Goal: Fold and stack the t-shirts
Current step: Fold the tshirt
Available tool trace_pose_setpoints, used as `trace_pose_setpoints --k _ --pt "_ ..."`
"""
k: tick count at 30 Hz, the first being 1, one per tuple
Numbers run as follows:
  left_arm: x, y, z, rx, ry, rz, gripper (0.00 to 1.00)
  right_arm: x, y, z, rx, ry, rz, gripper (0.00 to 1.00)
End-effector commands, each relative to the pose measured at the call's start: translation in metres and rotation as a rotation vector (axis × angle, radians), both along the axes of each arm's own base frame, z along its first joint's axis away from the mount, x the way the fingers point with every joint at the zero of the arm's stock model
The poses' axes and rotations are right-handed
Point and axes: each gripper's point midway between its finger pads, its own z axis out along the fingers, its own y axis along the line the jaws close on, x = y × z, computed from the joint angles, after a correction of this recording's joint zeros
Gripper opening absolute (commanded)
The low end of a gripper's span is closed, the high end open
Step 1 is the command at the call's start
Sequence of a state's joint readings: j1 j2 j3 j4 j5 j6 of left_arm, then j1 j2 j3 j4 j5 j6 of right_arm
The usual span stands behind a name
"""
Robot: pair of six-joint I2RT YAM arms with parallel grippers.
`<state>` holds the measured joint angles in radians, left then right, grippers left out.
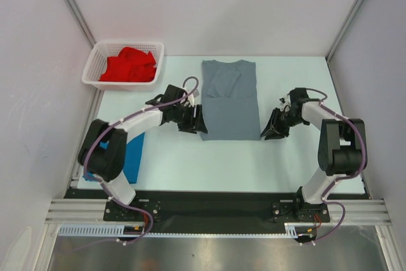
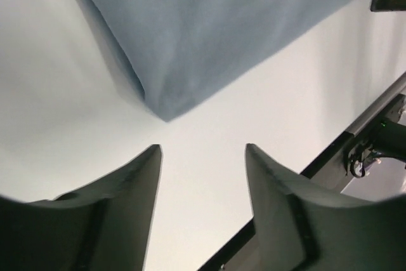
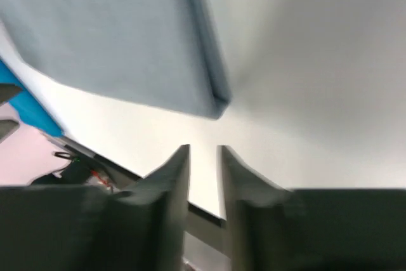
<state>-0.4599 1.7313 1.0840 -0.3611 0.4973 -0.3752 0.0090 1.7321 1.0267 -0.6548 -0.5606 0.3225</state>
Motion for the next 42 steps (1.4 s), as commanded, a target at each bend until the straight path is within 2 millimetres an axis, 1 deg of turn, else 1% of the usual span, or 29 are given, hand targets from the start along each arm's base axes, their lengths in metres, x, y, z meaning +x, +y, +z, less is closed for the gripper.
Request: trace_pose_setpoints --k 1,2,3,4,5,6,7,8,9,10,12,13,14,18,19,21,23,24,26,28,30,31,32,35,42 --pt "-0.003 0.016 0.032 0.025 -0.094 0.010 0.64 0.001 -0.005 0.019 -0.032 -0.064 -0.012 0.36" --pt "-0.009 0.016 0.028 0.011 -0.070 0.019 0.64 -0.001 -0.004 0.018 -0.026 -0.061 -0.018 0.42" --pt "-0.011 0.016 0.029 0.001 -0.069 0.025 0.65 0.001 -0.002 0.018 -0.013 -0.071 -0.026 0.49" --pt "-0.010 0.014 0.028 -0.011 -0.075 0.037 0.65 0.001 -0.001 0.016 -0.006 -0.069 -0.035 0.52" --pt "-0.015 0.017 0.018 -0.006 -0.045 0.068 0.64 -0.002 0.000 0.012 0.003 -0.060 -0.040 0.55" --pt "-0.013 0.019 0.018 -0.006 -0.052 0.096 0.64 0.003 0.003 0.012 0.021 -0.083 -0.044 0.59" --pt "-0.009 0.018 0.018 -0.021 -0.051 0.145 0.64 0.003 0.004 0.010 0.030 -0.081 -0.057 0.60" --pt "-0.014 0.022 0.007 -0.019 -0.029 0.173 0.64 0.003 0.004 0.008 0.033 -0.078 -0.063 0.62" --pt "-0.012 0.026 0.002 -0.022 -0.022 0.213 0.63 0.002 0.006 0.003 0.042 -0.075 -0.066 0.63" --pt "-0.012 0.027 -0.005 -0.043 0.005 0.270 0.63 0.002 0.006 0.000 0.045 -0.068 -0.067 0.63" --pt "-0.010 0.026 -0.012 -0.075 0.031 0.305 0.63 0.000 0.006 -0.007 0.045 -0.056 -0.070 0.63" --pt "-0.007 0.024 -0.018 -0.084 0.048 0.326 0.63 0.000 0.006 -0.009 0.046 -0.053 -0.074 0.63" --pt "-0.006 0.024 -0.023 -0.084 0.060 0.337 0.64 0.002 -0.001 -0.010 0.046 -0.052 -0.101 0.62" --pt "0.001 0.021 -0.033 -0.087 0.113 0.399 0.64 0.007 0.001 -0.017 0.065 -0.051 -0.133 0.60" --pt "0.003 0.023 -0.036 -0.077 0.133 0.444 0.63 0.006 0.002 -0.021 0.069 -0.039 -0.141 0.60" --pt "0.008 0.024 -0.036 -0.067 0.147 0.492 0.61 0.012 0.003 -0.023 0.081 -0.047 -0.165 0.58" --pt "0.012 0.025 -0.038 -0.065 0.174 0.556 0.55 0.014 0.004 -0.028 0.092 -0.049 -0.181 0.55" --pt "0.010 0.026 -0.042 -0.049 0.194 0.573 0.53 0.013 0.005 -0.029 0.100 -0.038 -0.193 0.54" --pt "0.011 0.027 -0.044 -0.039 0.216 0.612 0.53 0.013 0.006 -0.032 0.108 -0.029 -0.204 0.52" --pt "0.005 0.027 -0.049 -0.011 0.255 0.643 0.57 0.015 0.006 -0.032 0.113 -0.030 -0.213 0.52" --pt "0.000 0.023 -0.052 -0.013 0.271 0.641 0.59 0.016 0.005 -0.032 0.105 -0.039 -0.216 0.52" --pt "-0.001 0.021 -0.057 -0.010 0.285 0.641 0.59 0.017 0.004 -0.031 0.101 -0.046 -0.213 0.52" --pt "-0.002 0.017 -0.058 -0.008 0.294 0.631 0.59 0.017 0.004 -0.032 0.099 -0.044 -0.212 0.52" --pt "-0.007 0.012 -0.067 0.001 0.341 0.636 0.59 0.016 0.004 -0.033 0.097 -0.043 -0.208 0.52" --pt "-0.010 0.020 -0.084 0.065 0.391 0.692 0.58 0.011 0.003 -0.038 0.084 -0.039 -0.206 0.51"
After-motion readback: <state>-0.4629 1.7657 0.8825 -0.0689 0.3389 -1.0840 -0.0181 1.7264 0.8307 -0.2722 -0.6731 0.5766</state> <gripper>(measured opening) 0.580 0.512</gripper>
